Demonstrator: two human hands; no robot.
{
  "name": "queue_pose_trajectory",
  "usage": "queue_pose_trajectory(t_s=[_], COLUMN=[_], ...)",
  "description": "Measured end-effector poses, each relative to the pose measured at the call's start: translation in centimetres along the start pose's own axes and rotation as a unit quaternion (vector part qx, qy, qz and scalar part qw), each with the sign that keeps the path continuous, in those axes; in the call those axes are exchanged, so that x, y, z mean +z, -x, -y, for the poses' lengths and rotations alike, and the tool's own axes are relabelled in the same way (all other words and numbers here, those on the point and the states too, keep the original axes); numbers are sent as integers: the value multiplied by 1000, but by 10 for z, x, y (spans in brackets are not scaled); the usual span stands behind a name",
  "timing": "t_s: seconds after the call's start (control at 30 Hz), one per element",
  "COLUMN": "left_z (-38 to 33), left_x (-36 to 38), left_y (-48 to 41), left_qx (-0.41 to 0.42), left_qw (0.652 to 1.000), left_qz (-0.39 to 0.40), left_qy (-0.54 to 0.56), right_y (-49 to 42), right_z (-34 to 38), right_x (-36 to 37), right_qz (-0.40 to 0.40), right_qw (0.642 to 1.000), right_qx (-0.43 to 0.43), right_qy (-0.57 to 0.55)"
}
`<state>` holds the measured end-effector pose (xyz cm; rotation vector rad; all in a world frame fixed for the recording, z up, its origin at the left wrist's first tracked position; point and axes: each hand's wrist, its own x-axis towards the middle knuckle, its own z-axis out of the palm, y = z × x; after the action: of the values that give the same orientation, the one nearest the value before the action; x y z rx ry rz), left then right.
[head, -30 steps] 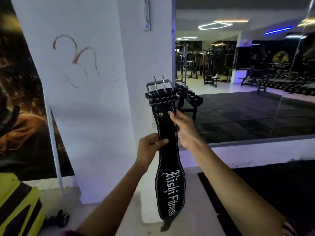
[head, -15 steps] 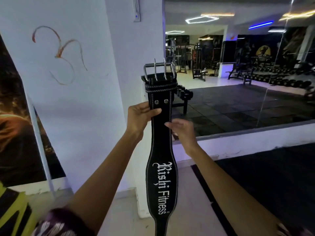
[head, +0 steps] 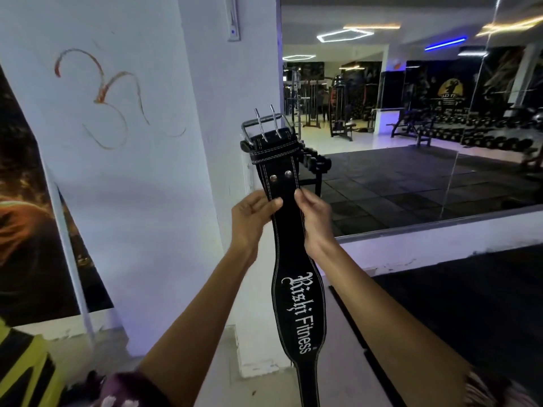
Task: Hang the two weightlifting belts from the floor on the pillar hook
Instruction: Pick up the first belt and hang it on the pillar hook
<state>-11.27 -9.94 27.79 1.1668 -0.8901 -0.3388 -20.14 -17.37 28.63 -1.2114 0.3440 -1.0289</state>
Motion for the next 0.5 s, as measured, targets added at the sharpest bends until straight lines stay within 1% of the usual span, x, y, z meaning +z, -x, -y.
queue_pose_trajectory(t_s=[0.03,0.07,0.13,0.17,0.2,0.23,0.3,0.33,0.37,0.4,0.43,0.47,0.5], left_z=[23,47,82,89,85,77,60,58,62,72,88,97,104], left_x=[-4,-8,-20,-23,-24,-21,-12,-10,-12,-18,-27,-34,-41], left_y=[12,27,51,54,50,43,32,35,42,54,65,76,79], left_qx=[-24,-66,-143,-159,-157,-147,-117,-115,-119,-134,-158,-194,-207], left_qw=[999,994,971,958,954,958,977,981,980,974,958,932,909], left_qz=[11,28,85,110,124,112,68,56,62,83,114,152,191], left_qy=[-41,-87,-172,-212,-222,-218,-165,-143,-145,-164,-209,-265,-308], right_y=[-2,-3,-6,-7,-8,-9,-10,-11,-13,-15,-16,-16,-15], right_z=[-2,-1,0,-1,-1,-1,1,4,7,8,9,9,9], right_x=[-2,-3,-5,-6,-7,-7,-6,-6,-6,-8,-10,-13,-14], right_qz=[-21,-34,-41,-41,-39,-38,-40,-45,-51,-56,-59,-57,-54], right_qw=[1000,999,998,998,998,998,998,997,997,997,996,996,996], right_qx=[14,25,32,34,35,35,35,32,30,28,29,33,39], right_qy=[-11,-21,-25,-26,-29,-34,-39,-44,-48,-54,-56,-57,-58])
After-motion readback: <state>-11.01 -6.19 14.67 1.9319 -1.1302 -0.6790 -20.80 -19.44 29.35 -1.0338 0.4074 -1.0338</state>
